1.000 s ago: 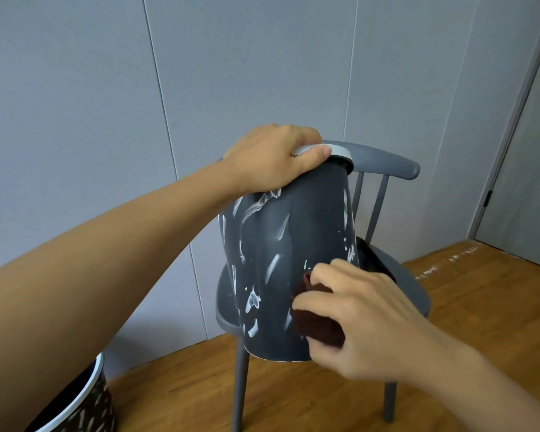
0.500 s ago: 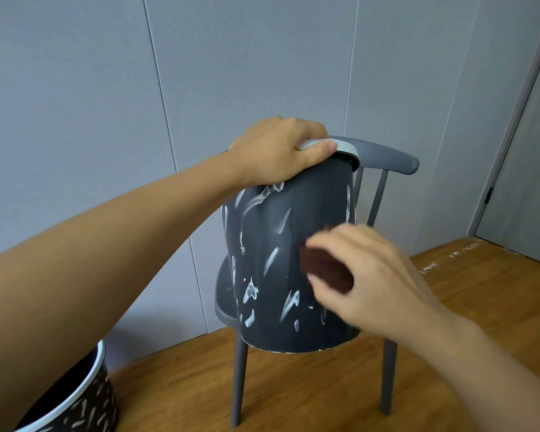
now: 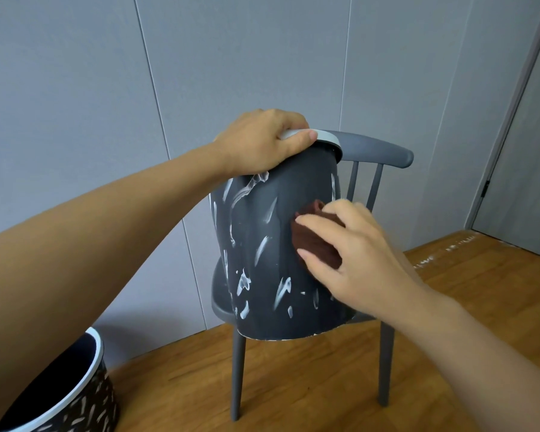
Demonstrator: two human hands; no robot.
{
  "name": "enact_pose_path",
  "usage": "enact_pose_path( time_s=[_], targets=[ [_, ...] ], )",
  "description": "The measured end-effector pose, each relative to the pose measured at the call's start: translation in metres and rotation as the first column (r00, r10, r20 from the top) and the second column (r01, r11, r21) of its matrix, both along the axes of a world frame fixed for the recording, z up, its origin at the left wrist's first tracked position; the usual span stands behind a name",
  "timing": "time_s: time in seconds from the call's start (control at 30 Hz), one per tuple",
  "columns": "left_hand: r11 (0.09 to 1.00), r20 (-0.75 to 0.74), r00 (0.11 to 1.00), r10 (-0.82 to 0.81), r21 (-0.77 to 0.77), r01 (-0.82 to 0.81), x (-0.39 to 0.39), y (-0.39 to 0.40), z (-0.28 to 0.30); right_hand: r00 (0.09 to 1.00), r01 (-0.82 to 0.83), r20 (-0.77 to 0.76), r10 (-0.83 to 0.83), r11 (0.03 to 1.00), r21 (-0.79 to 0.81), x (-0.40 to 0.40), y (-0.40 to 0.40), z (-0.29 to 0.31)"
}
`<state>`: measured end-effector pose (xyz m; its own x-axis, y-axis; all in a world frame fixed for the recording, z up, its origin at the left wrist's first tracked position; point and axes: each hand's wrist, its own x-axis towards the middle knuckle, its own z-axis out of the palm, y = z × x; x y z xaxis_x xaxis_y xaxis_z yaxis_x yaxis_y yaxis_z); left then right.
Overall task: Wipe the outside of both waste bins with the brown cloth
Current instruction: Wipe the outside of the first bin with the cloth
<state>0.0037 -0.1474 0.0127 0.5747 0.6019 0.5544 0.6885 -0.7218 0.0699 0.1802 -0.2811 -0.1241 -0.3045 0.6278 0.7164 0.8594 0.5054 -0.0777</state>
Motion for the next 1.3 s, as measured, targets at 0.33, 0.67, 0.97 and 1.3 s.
enact_pose_path(
  time_s=[0.33, 0.67, 0.97, 1.3],
  targets=[
    [1.0, 0.002, 1.0, -0.003, -0.012, 0.003, 0.0, -0.002, 0.001, 0.999, -0.006, -0.033, 0.007, 1.0, 0.024, -0.004, -0.001, -0.003],
    [1.0, 0.024, 1.0, -0.004, -0.031, 0.005, -0.001, -0.002, 0.001, 0.992, -0.1, 0.065, 0.106, 0.991, -0.092, -0.005, -0.017, -0.016],
    [1.0, 0.021, 1.0, 0.0, -0.029, 0.001, 0.0, -0.002, 0.001, 0.956, -0.146, 0.216, 0.198, 0.961, -0.235, -0.005, -0.031, -0.026],
    [1.0, 0.013, 1.0, 0.014, -0.013, -0.014, 0.001, -0.003, 0.001, 0.947, -0.144, 0.244, 0.21, 0.954, -0.263, -0.011, -0.036, -0.027]
  ],
)
